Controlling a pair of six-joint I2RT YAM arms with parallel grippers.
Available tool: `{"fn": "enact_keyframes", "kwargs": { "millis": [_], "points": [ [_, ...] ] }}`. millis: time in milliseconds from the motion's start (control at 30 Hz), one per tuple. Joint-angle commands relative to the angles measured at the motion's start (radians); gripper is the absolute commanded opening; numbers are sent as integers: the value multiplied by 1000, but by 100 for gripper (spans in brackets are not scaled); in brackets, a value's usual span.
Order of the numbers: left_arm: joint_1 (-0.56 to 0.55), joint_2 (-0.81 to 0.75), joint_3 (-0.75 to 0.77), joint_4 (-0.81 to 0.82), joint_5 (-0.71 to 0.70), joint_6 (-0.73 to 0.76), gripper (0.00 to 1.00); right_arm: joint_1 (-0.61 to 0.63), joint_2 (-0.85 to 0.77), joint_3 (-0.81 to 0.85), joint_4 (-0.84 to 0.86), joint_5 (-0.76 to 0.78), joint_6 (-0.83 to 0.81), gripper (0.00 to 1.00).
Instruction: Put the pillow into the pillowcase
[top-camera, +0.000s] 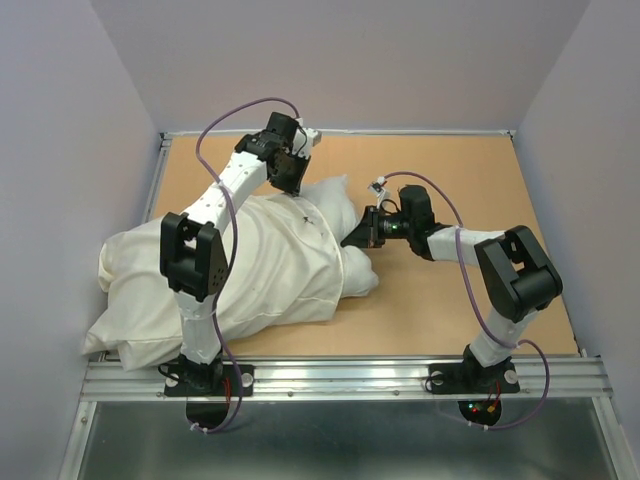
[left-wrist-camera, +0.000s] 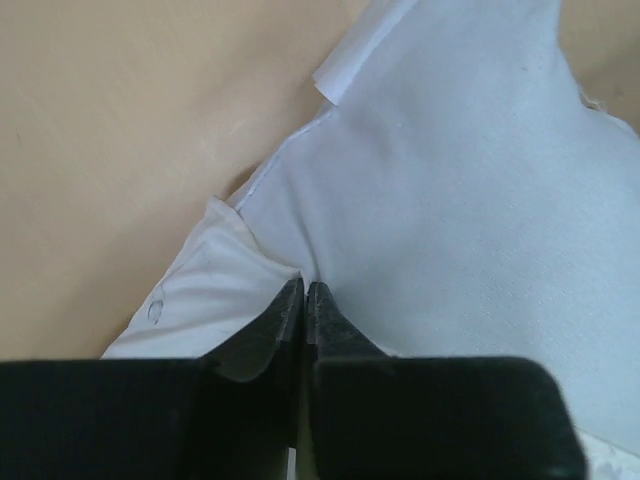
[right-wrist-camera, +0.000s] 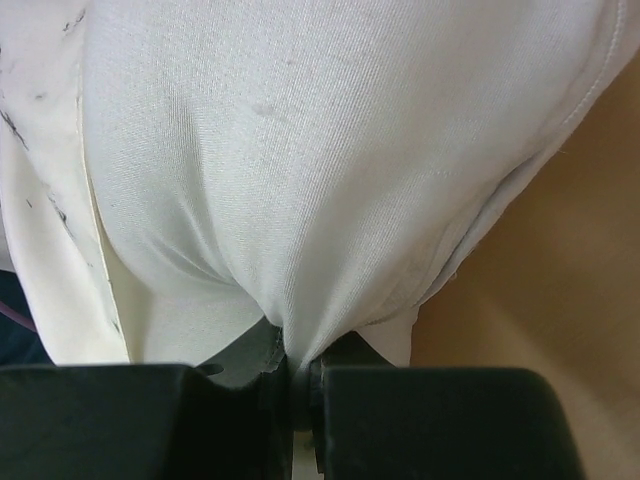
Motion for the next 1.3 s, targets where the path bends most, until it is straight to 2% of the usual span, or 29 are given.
{"fn": "enact_keyframes", "kwargs": {
  "millis": [0,33,133,167,233,333,367,433,533,633,667,733,767,800,833,867,933,967,1000,1033,1067,1100,1200,1267],
  "points": [
    [5,-11,113,-3,212,17,8,16,-54,52,31,13,-42,1],
    [-4,-3,157,6,331,14,1,19,-54,55,33,13,-39,1],
    [-69,58,401,37,520,12,0,28,-54,80,36,24,-22,1],
    [-89,104,541,41,562,0,0,30,-53,92,37,28,-9,1],
    [-138,127,630,87,684,-72,0,30,-57,132,43,42,7,1],
    [-164,71,596,311,792,-190,0,17,-89,192,42,97,38,1],
    [-164,54,555,448,804,-254,0,4,-100,207,42,114,70,1],
    [-162,23,542,552,806,-278,0,-64,-134,257,47,151,107,1],
    [-164,-11,602,665,807,-252,0,-150,-191,321,45,212,89,1],
    [-193,-74,609,712,798,-120,0,-165,-243,403,48,278,-105,0],
    [-204,-147,511,710,797,-71,0,-161,-263,426,54,272,-226,0],
    [-205,-244,349,706,774,61,0,-158,-263,445,37,241,-349,1],
    [-205,-350,159,660,760,116,0,-158,-261,439,27,234,-484,1],
    [-205,-400,66,617,743,205,0,-156,-263,430,16,222,-565,0],
    [-205,-498,-27,572,708,356,0,-155,-266,417,-19,197,-660,1],
    [-205,-544,-224,525,682,424,0,-150,-269,398,-38,191,-830,1],
    [-205,-645,-405,511,602,570,0,-135,-284,332,-112,157,-1015,1],
    [-208,-660,-524,445,588,630,0,-121,-304,262,-139,143,-1184,2],
    [-208,-670,-571,414,588,676,0,-112,-304,261,-139,143,-1277,2],
    [-208,-677,-609,394,571,708,0,-98,-332,167,-162,136,-1365,3],
    [-208,-674,-667,361,564,725,0,-84,-341,128,-180,136,-1537,3],
    [-208,-669,-688,336,556,782,0,-57,-352,82,-200,134,-1607,3],
    [-208,-632,-724,252,568,845,0,11,-379,-67,-219,157,-1776,9],
    [-208,-612,-723,242,579,838,0,39,-375,-121,-219,175,-1792,16]
  ]
}}
